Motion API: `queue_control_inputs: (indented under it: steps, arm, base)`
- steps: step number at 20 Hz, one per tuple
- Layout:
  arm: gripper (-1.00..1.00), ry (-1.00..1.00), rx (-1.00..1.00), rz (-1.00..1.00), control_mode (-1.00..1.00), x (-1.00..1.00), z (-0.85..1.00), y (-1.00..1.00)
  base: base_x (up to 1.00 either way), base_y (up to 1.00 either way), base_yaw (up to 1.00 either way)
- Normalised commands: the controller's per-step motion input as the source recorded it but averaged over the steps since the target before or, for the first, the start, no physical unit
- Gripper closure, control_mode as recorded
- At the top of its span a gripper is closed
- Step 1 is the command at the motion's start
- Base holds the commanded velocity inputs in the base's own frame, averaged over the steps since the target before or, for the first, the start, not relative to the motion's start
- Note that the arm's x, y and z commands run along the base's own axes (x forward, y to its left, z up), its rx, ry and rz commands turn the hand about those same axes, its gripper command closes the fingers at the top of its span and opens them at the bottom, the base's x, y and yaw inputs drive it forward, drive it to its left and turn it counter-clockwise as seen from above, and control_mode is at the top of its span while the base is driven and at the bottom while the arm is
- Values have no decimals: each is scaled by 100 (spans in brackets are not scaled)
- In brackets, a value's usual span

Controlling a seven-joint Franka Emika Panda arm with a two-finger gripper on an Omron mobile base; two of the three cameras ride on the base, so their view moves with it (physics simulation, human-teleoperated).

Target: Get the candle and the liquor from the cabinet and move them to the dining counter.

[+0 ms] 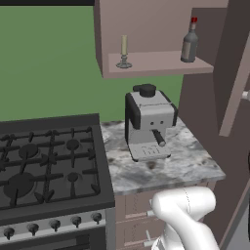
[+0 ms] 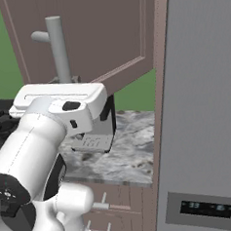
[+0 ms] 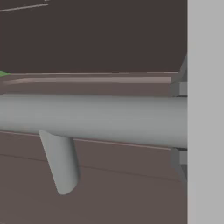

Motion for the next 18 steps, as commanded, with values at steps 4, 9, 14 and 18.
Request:
queue_control_inputs:
  steps: [4, 9, 14, 18]
  arm:
    - [100, 0, 0, 0, -100, 0, 0, -39]
    - [100, 0, 0, 0, -100, 0, 0, -52]
    - [100, 0, 0, 0, -100, 0, 0, -27]
    - [100, 0, 0, 0, -100, 0, 0, -2]
  base:
    - [0, 0, 0]
    - [0, 0, 0]
    - [0, 0, 0]
    - [0, 0, 0]
